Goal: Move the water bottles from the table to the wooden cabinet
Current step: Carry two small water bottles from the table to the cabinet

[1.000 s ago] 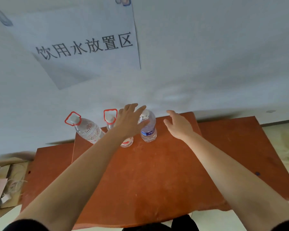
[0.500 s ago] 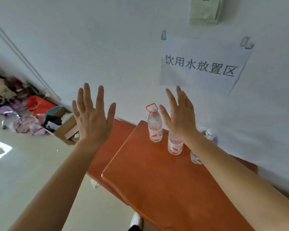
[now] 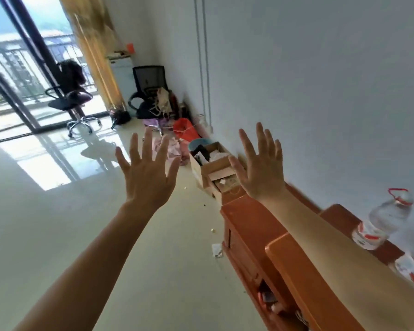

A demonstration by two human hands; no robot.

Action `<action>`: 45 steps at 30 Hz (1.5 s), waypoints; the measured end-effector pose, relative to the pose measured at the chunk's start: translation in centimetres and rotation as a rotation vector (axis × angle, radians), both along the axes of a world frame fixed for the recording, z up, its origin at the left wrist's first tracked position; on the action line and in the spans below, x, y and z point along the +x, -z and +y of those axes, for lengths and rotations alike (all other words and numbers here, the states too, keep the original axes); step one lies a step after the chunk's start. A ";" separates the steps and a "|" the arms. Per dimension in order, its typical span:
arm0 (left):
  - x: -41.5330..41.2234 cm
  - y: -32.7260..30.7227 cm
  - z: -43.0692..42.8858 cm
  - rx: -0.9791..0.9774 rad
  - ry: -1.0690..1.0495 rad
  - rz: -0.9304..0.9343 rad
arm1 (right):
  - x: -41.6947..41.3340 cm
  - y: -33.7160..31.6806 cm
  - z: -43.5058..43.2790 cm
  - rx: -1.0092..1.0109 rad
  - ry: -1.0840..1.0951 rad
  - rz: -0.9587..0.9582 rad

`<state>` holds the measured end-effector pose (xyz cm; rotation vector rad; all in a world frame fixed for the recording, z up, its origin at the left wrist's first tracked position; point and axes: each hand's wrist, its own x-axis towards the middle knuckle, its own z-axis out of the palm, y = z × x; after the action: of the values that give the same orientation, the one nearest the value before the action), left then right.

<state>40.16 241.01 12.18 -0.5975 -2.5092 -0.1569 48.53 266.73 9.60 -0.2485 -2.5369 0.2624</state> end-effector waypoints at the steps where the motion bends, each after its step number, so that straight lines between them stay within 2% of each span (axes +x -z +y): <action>1: -1.3 -0.1 -4.1 -0.020 -0.038 0.000 | -2.7 -0.3 -3.7 0.008 -0.040 -0.005; 4: -3.7 -0.3 -16.5 -0.042 -0.202 0.013 | -10.6 -1.0 -15.9 0.040 -0.213 -0.017; 10: -6.3 0.1 -35.9 -0.014 -0.547 -0.006 | -20.0 -0.7 -36.3 0.098 -0.558 0.017; 16: -7.7 3.6 -48.9 -0.014 -0.823 -0.089 | -28.3 2.7 -51.2 0.095 -0.801 0.069; 20: -11.7 4.5 -57.7 -0.026 -0.985 -0.071 | -36.1 4.0 -62.6 0.058 -0.953 0.064; 26: -18.6 0.9 -67.8 0.004 -1.201 -0.015 | -46.6 1.8 -77.3 -0.003 -1.146 0.013; 29: -21.2 -1.7 -74.2 0.005 -1.334 0.049 | -51.4 -1.1 -86.7 0.042 -1.275 0.029; 38: -20.9 -1.4 -90.5 0.057 -1.633 0.093 | -53.8 -2.6 -109.3 0.026 -1.596 0.045; 45: -21.6 -0.6 -107.4 0.100 -1.687 0.086 | -54.2 -2.1 -127.4 0.061 -1.675 0.036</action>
<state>18.55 133.59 12.78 1.5068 -2.0778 0.3604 -5.66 139.36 11.74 1.8878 -2.0318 0.7336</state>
